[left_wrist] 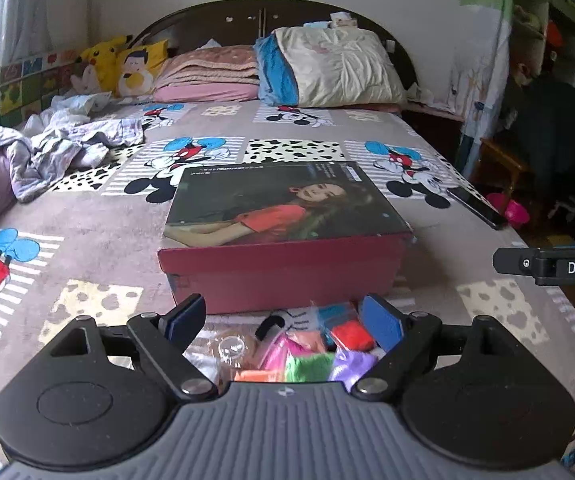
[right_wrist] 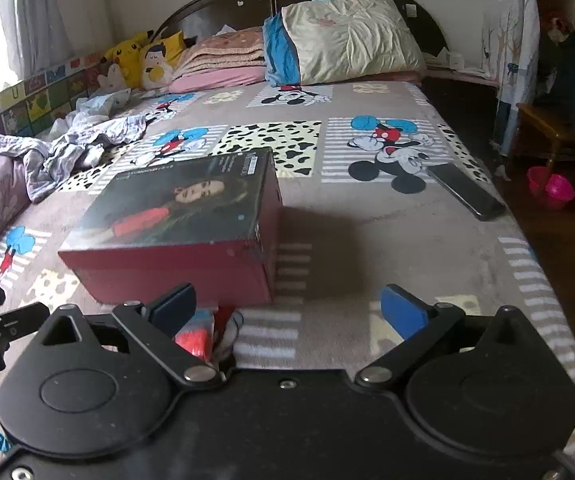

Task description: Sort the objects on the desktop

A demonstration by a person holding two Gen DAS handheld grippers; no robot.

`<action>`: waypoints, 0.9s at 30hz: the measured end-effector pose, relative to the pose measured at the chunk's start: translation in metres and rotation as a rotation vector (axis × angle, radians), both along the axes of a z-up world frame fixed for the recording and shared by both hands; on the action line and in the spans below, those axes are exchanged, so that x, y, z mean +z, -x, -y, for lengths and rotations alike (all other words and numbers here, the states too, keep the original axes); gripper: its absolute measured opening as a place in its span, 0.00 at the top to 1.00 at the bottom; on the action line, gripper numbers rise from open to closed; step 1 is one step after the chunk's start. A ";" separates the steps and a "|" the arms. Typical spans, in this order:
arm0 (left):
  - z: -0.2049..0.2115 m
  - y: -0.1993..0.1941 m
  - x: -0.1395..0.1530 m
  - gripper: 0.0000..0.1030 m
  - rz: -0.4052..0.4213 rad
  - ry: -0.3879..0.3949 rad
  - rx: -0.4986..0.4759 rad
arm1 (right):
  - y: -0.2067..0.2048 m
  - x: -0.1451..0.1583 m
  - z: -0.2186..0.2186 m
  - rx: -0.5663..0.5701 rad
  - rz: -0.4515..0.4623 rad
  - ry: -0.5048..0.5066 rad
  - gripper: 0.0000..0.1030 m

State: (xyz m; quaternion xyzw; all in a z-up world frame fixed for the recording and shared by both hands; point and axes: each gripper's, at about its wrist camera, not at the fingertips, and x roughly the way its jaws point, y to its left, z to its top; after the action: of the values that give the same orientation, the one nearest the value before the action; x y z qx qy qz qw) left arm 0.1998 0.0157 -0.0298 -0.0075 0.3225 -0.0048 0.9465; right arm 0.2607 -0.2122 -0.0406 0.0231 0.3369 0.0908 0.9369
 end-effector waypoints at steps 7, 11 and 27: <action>0.006 0.031 0.003 0.17 -0.020 0.022 -0.004 | 0.039 0.010 0.000 0.014 -0.003 0.019 0.03; 0.008 0.053 0.003 0.17 -0.026 0.015 0.005 | 0.062 0.013 0.001 0.024 0.005 0.025 0.03; 0.017 0.124 0.023 0.17 0.022 0.031 0.007 | 0.130 0.028 -0.008 0.075 0.007 0.017 0.02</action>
State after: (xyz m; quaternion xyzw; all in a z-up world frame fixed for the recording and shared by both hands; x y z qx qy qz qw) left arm 0.0756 -0.0012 -0.0067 -0.0231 0.3118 -0.0066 0.9498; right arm 0.1303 -0.2039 -0.0122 0.0020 0.3350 0.1230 0.9342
